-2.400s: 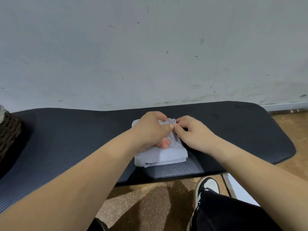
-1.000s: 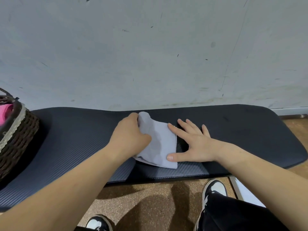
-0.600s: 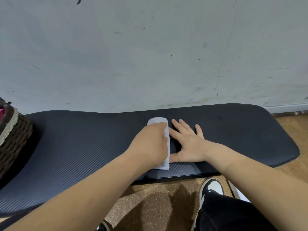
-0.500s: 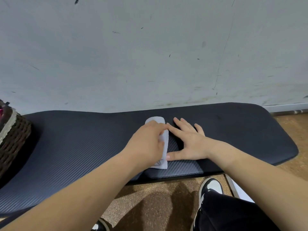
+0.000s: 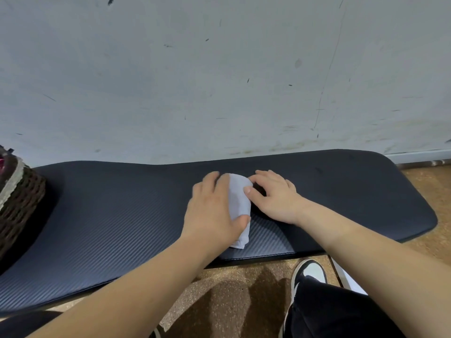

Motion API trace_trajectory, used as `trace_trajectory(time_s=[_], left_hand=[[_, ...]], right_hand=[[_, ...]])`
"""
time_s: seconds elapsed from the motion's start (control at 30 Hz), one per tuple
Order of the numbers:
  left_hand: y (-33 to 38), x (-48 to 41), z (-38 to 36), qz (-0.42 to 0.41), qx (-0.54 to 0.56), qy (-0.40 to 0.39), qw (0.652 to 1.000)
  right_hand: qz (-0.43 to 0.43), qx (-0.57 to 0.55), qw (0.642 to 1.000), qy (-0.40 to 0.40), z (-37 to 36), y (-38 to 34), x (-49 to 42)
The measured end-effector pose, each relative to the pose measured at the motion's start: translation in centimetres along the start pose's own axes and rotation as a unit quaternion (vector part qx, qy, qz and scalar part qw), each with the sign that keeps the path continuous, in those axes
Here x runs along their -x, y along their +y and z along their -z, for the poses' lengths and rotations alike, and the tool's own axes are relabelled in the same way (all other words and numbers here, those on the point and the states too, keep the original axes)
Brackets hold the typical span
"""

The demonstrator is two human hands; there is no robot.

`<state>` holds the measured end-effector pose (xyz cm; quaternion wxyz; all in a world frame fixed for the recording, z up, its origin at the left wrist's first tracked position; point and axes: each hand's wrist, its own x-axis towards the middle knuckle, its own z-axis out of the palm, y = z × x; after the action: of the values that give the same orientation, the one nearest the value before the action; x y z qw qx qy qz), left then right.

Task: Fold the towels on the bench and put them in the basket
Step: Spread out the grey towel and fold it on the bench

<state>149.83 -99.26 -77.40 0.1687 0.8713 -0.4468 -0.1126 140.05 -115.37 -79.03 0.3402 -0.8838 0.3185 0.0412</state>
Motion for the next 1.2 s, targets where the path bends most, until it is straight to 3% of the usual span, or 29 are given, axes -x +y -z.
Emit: trace_trajectory(time_s=[0.1,0.17,0.27,0.43,0.57,0.7,0.93,1.1,1.2], left_hand=[[-0.3,-0.5,0.7,0.112,-0.031,-0.063,0.991],[-0.7,-0.6,1.1,0.131,0.037,-0.109,0.985],[-0.9,-0.2,3.1,0.114,0.146,-0.132,0.974],[-2.8,1.6,9.4,0.005,0.167,-0.125,0.978],[-5.7,4.2,14.4,-0.004,0.174,-0.07,0.982],[-10.9,8.0,17.8,0.042,0.181,-0.018,0.982],[-21.2,14.4,21.7,0.15,0.378,0.131,0.904],[-29.1,16.4,26.1,0.213,0.309,0.249,0.893],[-33.9,16.9,28.8,0.255,0.271,0.263,0.89]], right_hand=[[-0.006,0.009,1.0,0.003,-0.1,-0.2,-0.1],[0.0,-0.007,1.0,0.003,0.2,-0.4,0.1],[0.02,-0.12,0.992,-0.016,1.4,-1.2,1.3],[0.045,-0.305,0.949,-0.069,3.2,-5.1,3.9],[0.067,-0.361,0.929,-0.053,2.8,-10.5,5.8],[0.046,-0.379,0.923,-0.04,-0.4,-16.9,7.1],[0.007,-0.383,0.923,-0.046,-6.9,-28.6,6.1],[0.004,-0.313,0.949,-0.031,-9.9,-36.8,5.7],[0.036,-0.286,0.956,-0.052,-10.0,-40.9,5.9]])
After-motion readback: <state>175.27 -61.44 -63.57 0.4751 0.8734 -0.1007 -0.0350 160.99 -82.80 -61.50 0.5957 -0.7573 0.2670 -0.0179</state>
